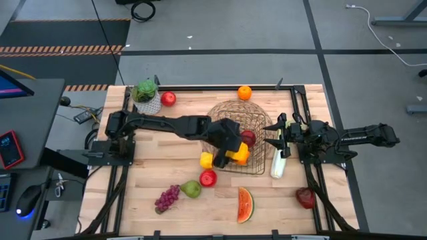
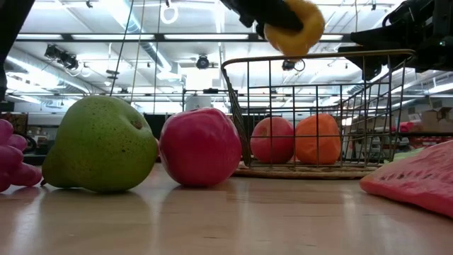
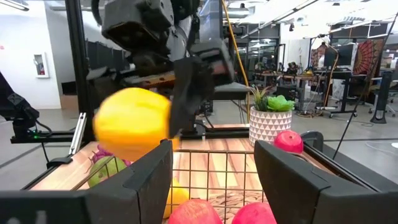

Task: Build produce basket
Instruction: Put the yellow bell pepper into the wire basket

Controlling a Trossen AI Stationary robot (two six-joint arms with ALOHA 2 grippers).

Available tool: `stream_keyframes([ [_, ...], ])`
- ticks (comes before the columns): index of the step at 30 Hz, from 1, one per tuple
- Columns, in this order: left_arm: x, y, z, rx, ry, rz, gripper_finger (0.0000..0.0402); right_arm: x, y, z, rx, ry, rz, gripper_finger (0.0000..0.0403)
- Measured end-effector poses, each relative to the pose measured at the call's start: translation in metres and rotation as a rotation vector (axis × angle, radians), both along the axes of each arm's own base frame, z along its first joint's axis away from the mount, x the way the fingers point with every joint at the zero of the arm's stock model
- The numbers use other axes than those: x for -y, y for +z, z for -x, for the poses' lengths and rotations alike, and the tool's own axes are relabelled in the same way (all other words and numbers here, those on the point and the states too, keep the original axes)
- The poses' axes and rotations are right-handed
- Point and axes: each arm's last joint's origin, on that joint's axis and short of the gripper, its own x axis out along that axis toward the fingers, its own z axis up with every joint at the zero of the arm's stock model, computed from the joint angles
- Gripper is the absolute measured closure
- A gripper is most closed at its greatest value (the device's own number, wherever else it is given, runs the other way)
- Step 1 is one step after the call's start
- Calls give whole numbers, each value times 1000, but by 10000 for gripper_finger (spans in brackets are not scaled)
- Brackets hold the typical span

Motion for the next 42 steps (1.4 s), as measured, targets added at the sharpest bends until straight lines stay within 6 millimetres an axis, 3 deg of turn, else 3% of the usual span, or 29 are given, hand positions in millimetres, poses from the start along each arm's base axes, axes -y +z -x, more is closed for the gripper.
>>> stream_keyframes([
  [5, -13, 1, 0, -20, -46, 179, 49, 0, 0, 0, -1, -1, 0, 172],
  [13, -26, -2, 3, -77, 83, 222, 49, 0, 0, 0, 0, 0, 0, 172],
  [18, -21, -11, 5, -147, 93, 171, 49, 0, 0, 0, 0, 0, 0, 172],
  [24, -6, -12, 4, -130, 255, 54, 49, 0, 0, 0, 0, 0, 0, 172],
  [29, -6, -11, 4, -125, 330, 102, 49, 0, 0, 0, 0, 0, 0, 172],
  [35, -13, -3, -4, -19, 420, 226, 49, 0, 0, 0, -1, -1, 0, 172],
  [42, -6, -4, -23, 154, 346, 206, 49, 0, 0, 0, 0, 0, 0, 172],
])
